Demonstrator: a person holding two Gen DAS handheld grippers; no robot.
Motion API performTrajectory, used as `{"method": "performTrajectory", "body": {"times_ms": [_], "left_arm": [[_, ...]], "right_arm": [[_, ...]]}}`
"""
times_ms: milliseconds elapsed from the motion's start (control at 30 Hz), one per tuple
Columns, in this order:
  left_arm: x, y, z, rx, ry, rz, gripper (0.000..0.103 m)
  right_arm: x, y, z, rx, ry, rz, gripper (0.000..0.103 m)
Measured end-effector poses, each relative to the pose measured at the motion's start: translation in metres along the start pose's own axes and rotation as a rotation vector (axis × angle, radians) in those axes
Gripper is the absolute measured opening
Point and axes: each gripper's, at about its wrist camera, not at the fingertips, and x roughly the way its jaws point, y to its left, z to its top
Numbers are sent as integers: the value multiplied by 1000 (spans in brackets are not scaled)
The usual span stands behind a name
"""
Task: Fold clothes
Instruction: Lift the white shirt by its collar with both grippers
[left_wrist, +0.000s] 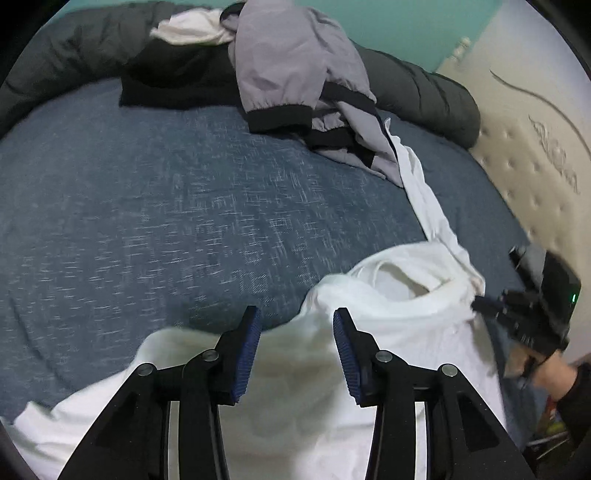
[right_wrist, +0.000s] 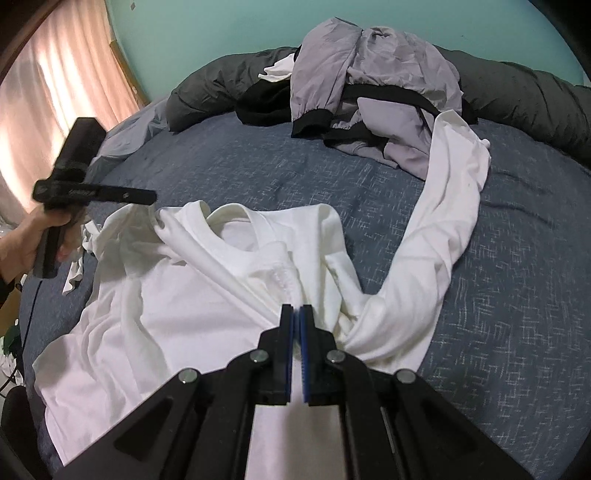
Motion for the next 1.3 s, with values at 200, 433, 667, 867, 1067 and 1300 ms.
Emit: {"method": "performTrajectory", "body": {"times_ms": [200,433,667,867,1067,1300], "left_arm": [[38,-8,4,16,91,-57,44],[23,-31,-7,96,47,-70,7],[-62,-59,-4,167,-113,-40,6],[-151,-95,14,219,-240,1,5],[-240,-137,31,264,-359,44,5],[-351,-189,43,302,-498,58,5]], "right_arm": [[3,-2,-2,9,-1,7,3],[-3,3,2,2,-21,-12,3],[-48,22,33,-11,-113,-25,3],[-108,53,75,-45,-226,-39,3],[-190,86,121,-84,-364,-63,3],[-292,126,158,-132,-499,-94,2]]}}
